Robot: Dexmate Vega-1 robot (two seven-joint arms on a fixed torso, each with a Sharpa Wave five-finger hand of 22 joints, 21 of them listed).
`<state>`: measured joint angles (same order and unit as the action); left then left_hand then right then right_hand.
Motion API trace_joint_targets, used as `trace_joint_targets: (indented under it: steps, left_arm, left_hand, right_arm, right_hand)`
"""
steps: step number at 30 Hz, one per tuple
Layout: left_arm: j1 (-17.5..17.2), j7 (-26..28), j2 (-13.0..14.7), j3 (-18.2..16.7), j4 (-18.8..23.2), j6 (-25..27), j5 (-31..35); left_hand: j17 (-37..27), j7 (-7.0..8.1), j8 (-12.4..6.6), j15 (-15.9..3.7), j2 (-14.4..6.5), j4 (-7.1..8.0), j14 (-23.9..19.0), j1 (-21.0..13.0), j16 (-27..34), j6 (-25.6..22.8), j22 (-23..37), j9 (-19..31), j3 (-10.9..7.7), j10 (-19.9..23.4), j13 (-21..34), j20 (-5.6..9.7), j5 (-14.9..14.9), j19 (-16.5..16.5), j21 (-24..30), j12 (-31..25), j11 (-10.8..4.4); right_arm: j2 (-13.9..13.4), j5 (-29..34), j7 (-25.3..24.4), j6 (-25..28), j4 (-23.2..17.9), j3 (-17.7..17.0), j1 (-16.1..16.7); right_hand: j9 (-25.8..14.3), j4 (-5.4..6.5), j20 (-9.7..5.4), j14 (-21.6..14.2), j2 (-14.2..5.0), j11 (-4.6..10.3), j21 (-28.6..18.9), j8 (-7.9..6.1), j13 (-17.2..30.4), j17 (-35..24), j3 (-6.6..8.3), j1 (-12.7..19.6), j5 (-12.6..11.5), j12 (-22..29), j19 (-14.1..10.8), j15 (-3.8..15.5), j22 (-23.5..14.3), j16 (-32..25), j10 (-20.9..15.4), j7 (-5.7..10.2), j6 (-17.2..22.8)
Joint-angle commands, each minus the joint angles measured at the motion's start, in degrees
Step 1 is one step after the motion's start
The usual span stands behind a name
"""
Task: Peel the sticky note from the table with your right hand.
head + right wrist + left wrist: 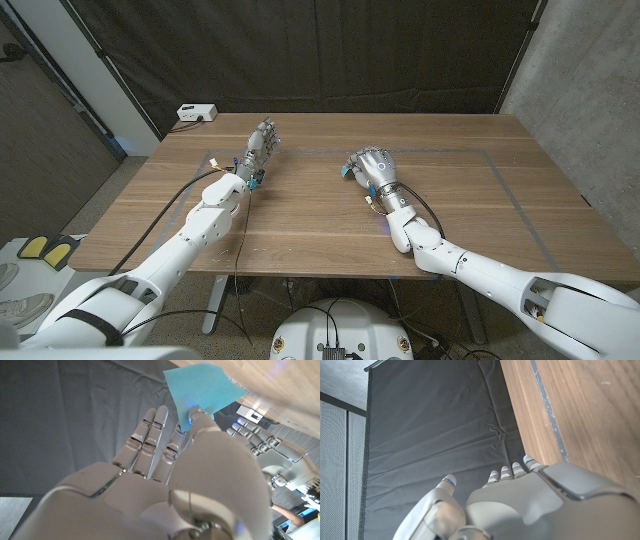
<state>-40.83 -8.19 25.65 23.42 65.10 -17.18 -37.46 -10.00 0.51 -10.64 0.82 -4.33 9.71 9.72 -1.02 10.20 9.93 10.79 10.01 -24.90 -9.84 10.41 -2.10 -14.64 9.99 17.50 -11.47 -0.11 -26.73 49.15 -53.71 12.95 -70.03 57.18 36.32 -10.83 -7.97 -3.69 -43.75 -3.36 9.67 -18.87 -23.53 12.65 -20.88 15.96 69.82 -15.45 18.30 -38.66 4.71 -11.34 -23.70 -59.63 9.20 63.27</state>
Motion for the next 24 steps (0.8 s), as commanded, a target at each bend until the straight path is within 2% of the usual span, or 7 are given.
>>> trace_joint_targets:
  steps: [1, 17, 24]
  left_arm:
    - [1.1, -0.9, -0.3, 0.1, -1.7, -0.3, 0.0]
    - [1.9, -2.5, -0.4, -0.1, -3.2, -1.0, -0.4]
    - [1.8, -2.9, -0.3, -0.4, -3.3, -1.3, -0.6]
  left_hand:
    - [-0.2, 0.1, 0.12, -0.05, -2.9, 0.21, 5.9, 0.2, 0.3, 0.3, 0.2, 0.1, 0.28, -3.0, 0.1, -0.18, -0.4, -0.1, -0.4, -0.1, 0.16]
    - [-0.2, 0.09, 0.1, -0.07, -3.0, 0.19, 5.8, 0.1, 0.3, 0.3, 0.3, 0.1, 0.46, -3.0, 0.1, -0.2, -0.6, -0.2, -0.5, -0.1, 0.14]
    - [-0.2, 0.11, 0.1, -0.06, -3.0, 0.19, 5.8, 0.1, 0.3, 0.3, 0.3, 0.1, 0.52, -2.9, 0.1, -0.23, -0.6, -0.2, -0.5, -0.1, 0.16]
  right_arm:
    - [1.6, -1.2, -5.4, -2.0, 2.8, 0.8, -1.7]
    - [3.7, -4.2, -10.2, -4.0, 4.8, 0.0, -3.0]
    - [4.6, -3.7, -10.3, -5.8, 4.3, -2.8, -2.0]
  right_hand:
    - [-0.2, -0.13, -1.58, -0.8, -0.22, 0.23, -0.4, -0.01, 0.2, -0.2, -0.23, 0.4, 0.0, 0.2, -0.6, 9.12, -0.2, 0.3, -0.6, -0.12, 0.4]
    - [-0.2, -0.18, -1.66, -1.1, -0.41, 0.12, -0.7, 0.32, 0.3, -0.3, -0.63, 0.6, 0.0, -0.1, -0.7, 9.12, -0.3, 0.8, -0.5, -0.42, 0.3]
    - [-0.2, -0.18, -1.68, -1.2, -0.48, 0.08, -0.9, 0.41, 0.4, -0.4, -0.78, 0.6, 0.0, -0.1, -0.7, 9.12, -0.3, 1.0, -0.7, -0.4, 0.4]
